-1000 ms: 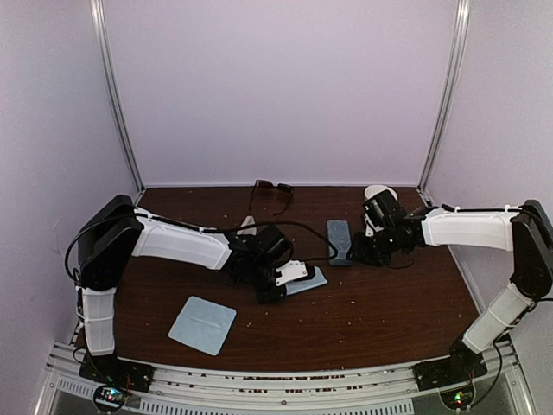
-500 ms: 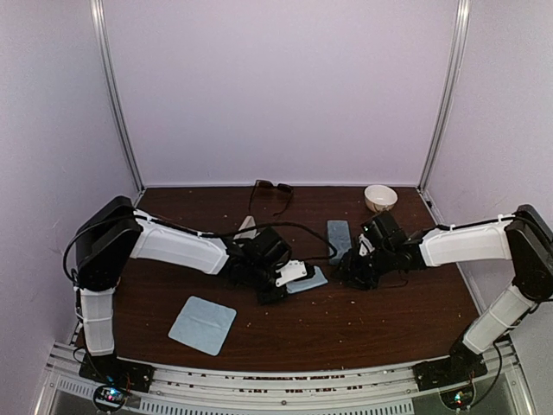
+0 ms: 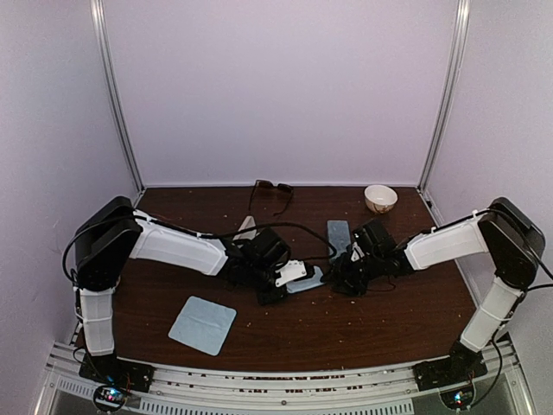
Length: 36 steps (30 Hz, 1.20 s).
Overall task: Organize the sunglasses
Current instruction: Pick up the glasses cleaning cloth from the center of the board.
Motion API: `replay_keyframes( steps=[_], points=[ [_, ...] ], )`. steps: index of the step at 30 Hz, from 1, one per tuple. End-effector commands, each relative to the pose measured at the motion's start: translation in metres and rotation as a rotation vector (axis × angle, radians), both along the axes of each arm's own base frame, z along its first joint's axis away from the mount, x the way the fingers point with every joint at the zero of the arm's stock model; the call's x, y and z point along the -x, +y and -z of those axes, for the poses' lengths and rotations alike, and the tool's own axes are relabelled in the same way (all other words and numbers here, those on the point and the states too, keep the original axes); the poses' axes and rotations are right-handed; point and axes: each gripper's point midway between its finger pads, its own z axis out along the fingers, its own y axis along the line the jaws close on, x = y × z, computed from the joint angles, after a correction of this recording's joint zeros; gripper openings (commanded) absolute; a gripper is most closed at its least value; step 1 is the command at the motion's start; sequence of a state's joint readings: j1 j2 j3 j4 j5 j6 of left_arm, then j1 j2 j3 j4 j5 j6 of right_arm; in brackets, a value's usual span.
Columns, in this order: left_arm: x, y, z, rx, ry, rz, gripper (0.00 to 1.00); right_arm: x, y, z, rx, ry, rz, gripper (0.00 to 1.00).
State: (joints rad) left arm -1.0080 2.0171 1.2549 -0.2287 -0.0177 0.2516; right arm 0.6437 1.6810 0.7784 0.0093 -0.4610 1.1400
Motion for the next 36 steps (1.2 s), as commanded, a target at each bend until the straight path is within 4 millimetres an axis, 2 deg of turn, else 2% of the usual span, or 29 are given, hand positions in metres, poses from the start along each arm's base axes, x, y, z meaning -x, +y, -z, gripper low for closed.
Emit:
replay_keyframes(
  steps=[1, 16, 30, 36],
  points=[
    [0.005, 0.0, -0.006, 0.025, 0.005, 0.005, 0.0, -0.007, 0.007, 0.0, -0.021, 0.002, 0.021, 0.41],
    [0.005, -0.001, -0.007, 0.036, -0.003, 0.008, 0.0, -0.02, -0.005, 0.027, 0.076, 0.026, 0.078, 0.32],
    [0.003, -0.003, -0.009, 0.05, -0.009, 0.002, 0.0, -0.012, -0.019, 0.046, 0.147, 0.064, 0.074, 0.16],
    [0.003, -0.003, -0.009, 0.052, -0.012, -0.001, 0.0, -0.01, -0.022, 0.047, 0.156, 0.068, 0.075, 0.04]
  ],
)
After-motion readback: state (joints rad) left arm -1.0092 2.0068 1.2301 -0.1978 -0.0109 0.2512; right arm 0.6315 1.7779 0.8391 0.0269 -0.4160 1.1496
